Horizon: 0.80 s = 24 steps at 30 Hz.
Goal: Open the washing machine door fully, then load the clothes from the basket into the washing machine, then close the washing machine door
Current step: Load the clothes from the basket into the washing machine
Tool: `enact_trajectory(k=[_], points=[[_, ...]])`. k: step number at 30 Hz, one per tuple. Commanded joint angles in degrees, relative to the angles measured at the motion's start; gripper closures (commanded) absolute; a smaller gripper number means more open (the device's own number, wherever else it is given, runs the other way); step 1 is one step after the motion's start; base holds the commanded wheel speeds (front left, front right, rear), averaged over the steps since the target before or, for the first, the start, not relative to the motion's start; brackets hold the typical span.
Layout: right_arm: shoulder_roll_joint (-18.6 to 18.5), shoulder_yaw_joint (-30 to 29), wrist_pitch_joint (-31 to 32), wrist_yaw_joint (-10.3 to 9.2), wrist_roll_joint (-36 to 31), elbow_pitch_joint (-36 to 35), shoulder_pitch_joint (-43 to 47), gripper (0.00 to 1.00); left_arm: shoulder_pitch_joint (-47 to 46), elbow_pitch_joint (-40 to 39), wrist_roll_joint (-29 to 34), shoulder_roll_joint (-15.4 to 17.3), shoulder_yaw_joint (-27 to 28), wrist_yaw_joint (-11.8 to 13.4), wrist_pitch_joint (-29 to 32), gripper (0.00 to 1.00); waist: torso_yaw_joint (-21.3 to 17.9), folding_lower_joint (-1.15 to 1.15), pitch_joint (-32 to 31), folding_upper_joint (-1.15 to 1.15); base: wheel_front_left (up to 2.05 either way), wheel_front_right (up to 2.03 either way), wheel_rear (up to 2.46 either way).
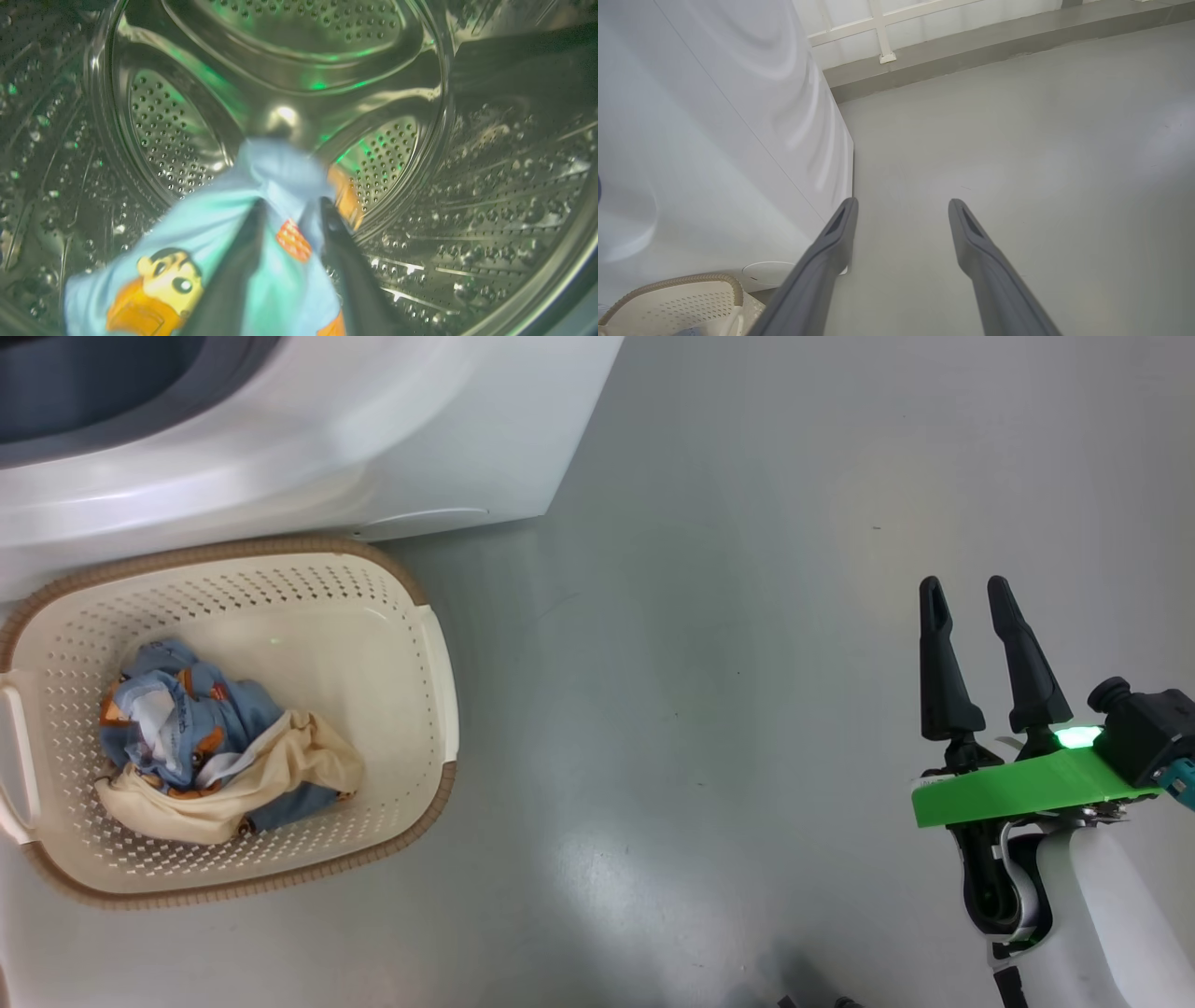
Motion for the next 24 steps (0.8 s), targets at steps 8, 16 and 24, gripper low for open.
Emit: enact_trajectory(k=[8,16,24], points=[[-0.04,0.97,-0.46,0.32,0.07,-1.31,-0.58,0.0,2.33,-0.06,1.2,2.34,2.33,0.03,-0.3,0.0,0.51,0.0,-0.75,0.0,0.0,0.0,0.0],[-0.03,0.89,-0.46,0.32,-0.33,-1.06,-0.23,0.0,6.37,-0.29,2.87,1.22,3.05,0.03,-0.3,0.0,1.19,0.0,-2.89,0.0,0.0,0.0,0.0],[-0.96,0.45,-0.46,0.32,-0.79,-1.12,-0.09,0.0,12.74,-2.67,5.3,-1.13,4.59,0.03,-0.3,0.0,2.04,0.0,-5.39,0.0,0.0,0.0,0.0]])
